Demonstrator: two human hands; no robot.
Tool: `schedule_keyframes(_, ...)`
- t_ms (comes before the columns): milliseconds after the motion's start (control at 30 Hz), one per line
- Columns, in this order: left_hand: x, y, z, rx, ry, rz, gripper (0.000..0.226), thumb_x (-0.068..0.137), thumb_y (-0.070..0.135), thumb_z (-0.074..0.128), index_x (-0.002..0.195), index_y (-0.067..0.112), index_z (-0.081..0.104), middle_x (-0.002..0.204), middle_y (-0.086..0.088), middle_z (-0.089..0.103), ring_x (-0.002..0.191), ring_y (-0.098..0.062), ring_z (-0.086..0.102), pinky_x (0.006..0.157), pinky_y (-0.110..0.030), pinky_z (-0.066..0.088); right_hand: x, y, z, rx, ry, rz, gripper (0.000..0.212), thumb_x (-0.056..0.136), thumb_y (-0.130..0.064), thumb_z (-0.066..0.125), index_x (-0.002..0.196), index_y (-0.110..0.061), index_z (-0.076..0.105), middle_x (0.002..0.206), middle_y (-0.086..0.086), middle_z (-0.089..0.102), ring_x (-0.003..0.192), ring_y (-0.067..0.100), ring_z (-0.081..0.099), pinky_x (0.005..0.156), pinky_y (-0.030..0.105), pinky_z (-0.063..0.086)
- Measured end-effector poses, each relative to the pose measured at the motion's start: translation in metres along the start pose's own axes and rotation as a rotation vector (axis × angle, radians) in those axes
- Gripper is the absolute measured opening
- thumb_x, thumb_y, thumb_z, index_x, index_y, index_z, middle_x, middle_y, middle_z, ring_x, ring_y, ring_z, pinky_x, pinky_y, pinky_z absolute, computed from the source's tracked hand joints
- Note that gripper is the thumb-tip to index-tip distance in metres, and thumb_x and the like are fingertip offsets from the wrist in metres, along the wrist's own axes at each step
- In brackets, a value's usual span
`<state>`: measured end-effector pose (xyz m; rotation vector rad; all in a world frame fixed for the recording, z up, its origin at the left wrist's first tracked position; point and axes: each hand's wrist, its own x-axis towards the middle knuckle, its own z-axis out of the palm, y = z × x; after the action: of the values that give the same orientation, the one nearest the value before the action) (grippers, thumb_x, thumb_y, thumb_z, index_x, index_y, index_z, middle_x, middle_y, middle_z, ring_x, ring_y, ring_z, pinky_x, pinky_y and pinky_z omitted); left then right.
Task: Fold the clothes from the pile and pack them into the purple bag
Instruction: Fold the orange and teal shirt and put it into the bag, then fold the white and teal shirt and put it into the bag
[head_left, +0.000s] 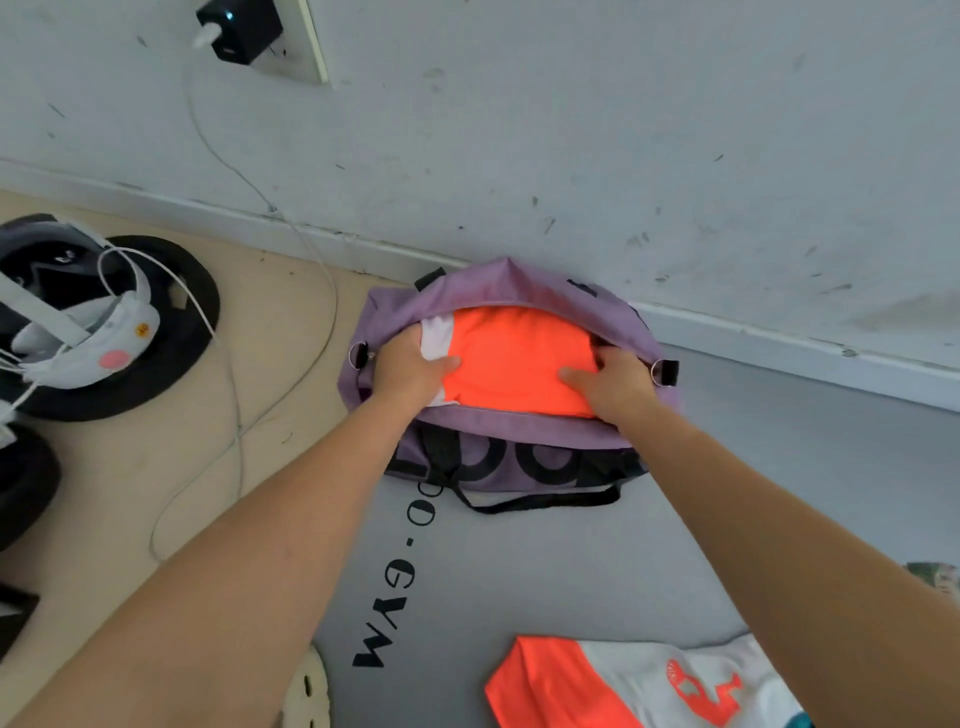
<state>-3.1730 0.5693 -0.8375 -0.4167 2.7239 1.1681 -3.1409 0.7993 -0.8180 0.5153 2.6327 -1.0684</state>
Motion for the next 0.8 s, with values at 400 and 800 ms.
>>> schedule_keyframes(400, -0.074, 0.005, -0.045, 0.650, 0.226, 0.448, 0.079, 0.086, 0.075, 0.030, 0.134, 0.015, 0.048, 0.066, 0.000, 0.062, 0.063, -0.024, 0.061, 0.054, -0.028, 0.035, -0.066, 0.014, -0.037, -0.471, 0.251, -0.286, 0.056, 0.088, -0.064, 0.040, 0.085, -0.013, 0.063, 0.077, 0.009, 0.066, 0.078, 0.034, 0.062, 0.059, 0.032, 0.038)
schedule_keyframes(800, -0.214, 0.042, 0.071, 0.292, -0.191, 0.451, 0.028, 0.090, 0.038, 0.056, 0.108, 0.020, 0.066, 0.106, -0.005, 0.067, 0.101, -0.029, 0.062, 0.081, -0.039, 0.047, -0.199, 0.158, -0.024, 0.097, 0.198, 0.179, 0.041, 0.091, -0.019, 0.062, 0.128, -0.003, 0.053, 0.124, 0.018, 0.055, 0.115, 0.032, 0.054, 0.094, 0.036, 0.040)
